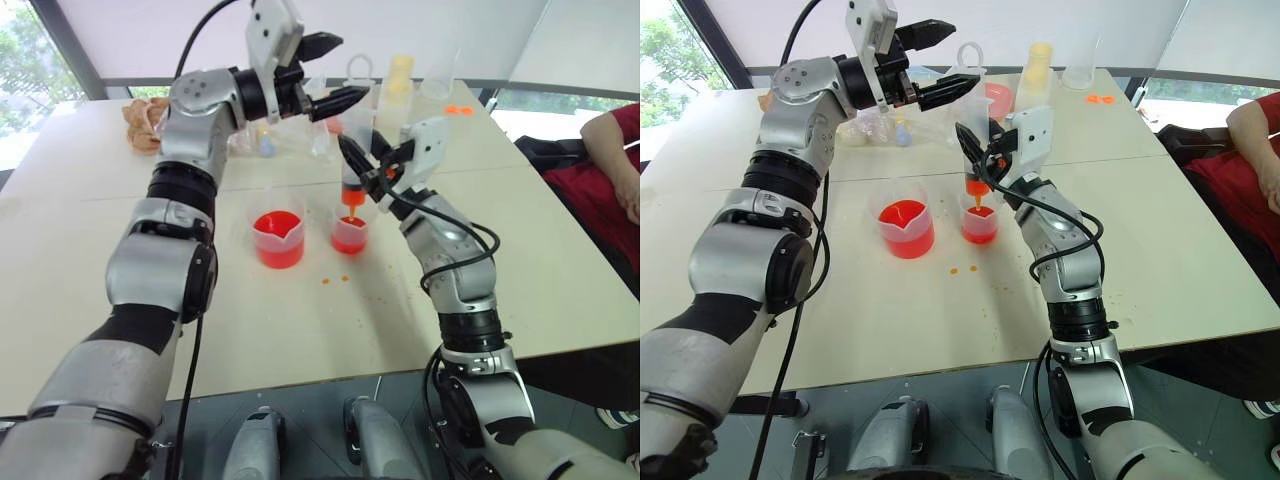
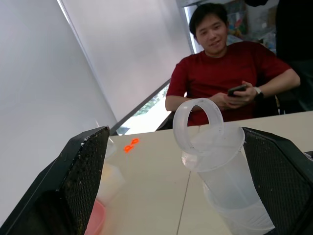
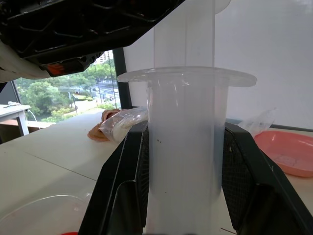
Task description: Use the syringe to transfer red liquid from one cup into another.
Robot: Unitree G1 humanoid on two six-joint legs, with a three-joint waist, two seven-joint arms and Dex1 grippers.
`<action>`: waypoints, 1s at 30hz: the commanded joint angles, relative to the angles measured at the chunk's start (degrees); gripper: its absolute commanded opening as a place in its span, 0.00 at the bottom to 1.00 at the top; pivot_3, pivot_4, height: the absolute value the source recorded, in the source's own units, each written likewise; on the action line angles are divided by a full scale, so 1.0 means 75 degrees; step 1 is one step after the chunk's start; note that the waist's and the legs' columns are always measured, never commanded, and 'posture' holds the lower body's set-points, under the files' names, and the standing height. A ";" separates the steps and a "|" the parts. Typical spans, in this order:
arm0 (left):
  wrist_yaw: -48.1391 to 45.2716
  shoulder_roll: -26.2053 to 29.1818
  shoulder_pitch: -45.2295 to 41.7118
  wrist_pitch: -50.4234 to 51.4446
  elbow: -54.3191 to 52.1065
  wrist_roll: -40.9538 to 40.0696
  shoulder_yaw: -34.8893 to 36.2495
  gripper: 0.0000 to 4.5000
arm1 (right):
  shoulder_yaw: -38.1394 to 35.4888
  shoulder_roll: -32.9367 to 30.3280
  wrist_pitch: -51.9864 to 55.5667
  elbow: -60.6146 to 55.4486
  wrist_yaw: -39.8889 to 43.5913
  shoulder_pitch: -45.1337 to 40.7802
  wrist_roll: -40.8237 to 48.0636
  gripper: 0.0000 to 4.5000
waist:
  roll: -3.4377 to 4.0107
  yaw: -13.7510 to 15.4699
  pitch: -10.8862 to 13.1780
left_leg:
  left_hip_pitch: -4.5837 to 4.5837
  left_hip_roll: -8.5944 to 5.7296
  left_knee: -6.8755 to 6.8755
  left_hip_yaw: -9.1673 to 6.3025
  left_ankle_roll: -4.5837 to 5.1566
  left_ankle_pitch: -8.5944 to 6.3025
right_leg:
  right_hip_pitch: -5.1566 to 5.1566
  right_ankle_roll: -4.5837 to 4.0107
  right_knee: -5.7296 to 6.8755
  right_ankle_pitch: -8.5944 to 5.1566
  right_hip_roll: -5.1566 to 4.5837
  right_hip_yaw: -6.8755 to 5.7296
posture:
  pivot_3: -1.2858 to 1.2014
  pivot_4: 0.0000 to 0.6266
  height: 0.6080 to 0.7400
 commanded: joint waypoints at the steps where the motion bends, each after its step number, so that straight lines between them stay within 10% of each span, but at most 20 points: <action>1: -0.0315 0.0259 -0.0187 0.0131 -0.0552 -0.0287 0.0327 0.98 | -0.0039 0.0062 -0.0190 -0.0096 0.0024 -0.0062 0.0024 0.31 | 0.0000 -0.0007 0.0000 | 0.0000 0.0000 -0.0001 0.0000 0.0000 0.0000 | 0.0000 0.0000 0.0000 0.0000 0.0001 0.0000 | 0.52 0.24 1.00; 30: 0.1076 -0.0307 -0.0604 -0.0901 0.0541 0.1013 -0.0083 0.98 | 0.0199 0.0072 -0.0280 -0.0160 0.0130 0.0049 -0.0110 0.31 | 0.0000 0.0035 0.0000 | -0.0001 -0.0002 0.0005 0.0000 0.0000 0.0000 | 0.0000 0.0001 0.0003 0.0000 -0.0002 0.0000 | 0.52 0.24 1.00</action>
